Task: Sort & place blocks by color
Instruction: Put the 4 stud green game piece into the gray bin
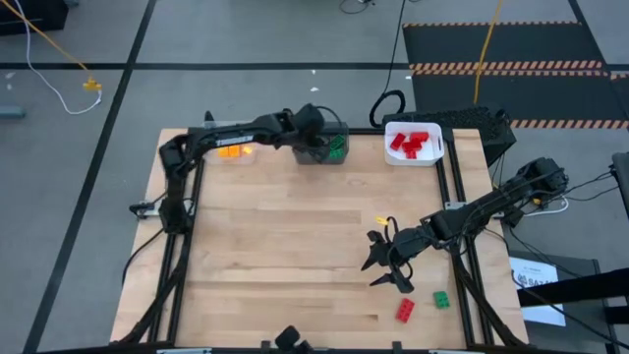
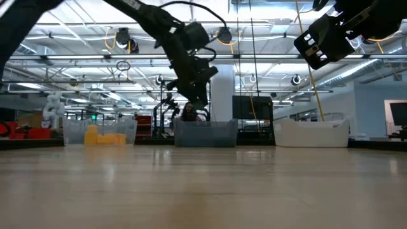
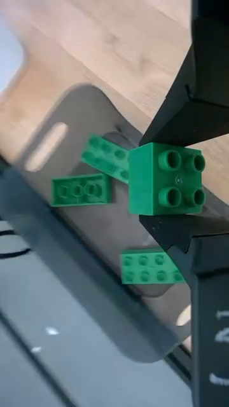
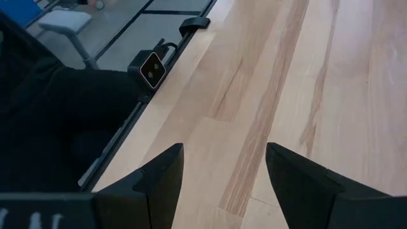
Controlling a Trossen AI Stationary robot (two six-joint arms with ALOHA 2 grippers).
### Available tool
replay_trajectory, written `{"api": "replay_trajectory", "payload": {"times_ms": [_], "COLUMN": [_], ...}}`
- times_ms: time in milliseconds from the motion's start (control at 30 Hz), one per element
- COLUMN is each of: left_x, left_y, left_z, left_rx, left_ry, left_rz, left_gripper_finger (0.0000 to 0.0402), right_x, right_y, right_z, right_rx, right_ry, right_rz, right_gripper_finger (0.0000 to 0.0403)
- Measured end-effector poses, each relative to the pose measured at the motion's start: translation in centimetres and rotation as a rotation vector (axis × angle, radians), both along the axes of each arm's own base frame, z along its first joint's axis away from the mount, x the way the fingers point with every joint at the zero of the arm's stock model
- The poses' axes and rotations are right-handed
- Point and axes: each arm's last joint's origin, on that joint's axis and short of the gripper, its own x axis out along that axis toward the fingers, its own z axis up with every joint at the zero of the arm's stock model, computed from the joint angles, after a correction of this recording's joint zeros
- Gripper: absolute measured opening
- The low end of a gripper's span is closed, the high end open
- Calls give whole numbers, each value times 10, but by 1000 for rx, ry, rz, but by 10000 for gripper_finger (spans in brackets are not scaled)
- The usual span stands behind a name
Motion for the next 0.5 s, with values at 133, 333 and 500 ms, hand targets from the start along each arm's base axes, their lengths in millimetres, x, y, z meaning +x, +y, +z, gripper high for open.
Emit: {"api": "replay_trajectory", "payload": {"times_ms": [133,333,500], "left_x": [9,9,10], "left_y": [14,35,46], "left_z": [-4,-3,-17], "left_rx": [-91,-164,-239], "left_ry": [132,265,256], "left_rz": [18,45,8], "left_gripper_finger": [149,149,150], "right_x": [1,5,11], "right_y": [-1,-14,-28], "right_z": [0,0,0], "right_rx": [-32,-87,-101], "right_ry": [-21,-53,-62], "right_rz": [17,2,-49], "right_gripper_finger": [215,215,215]}}
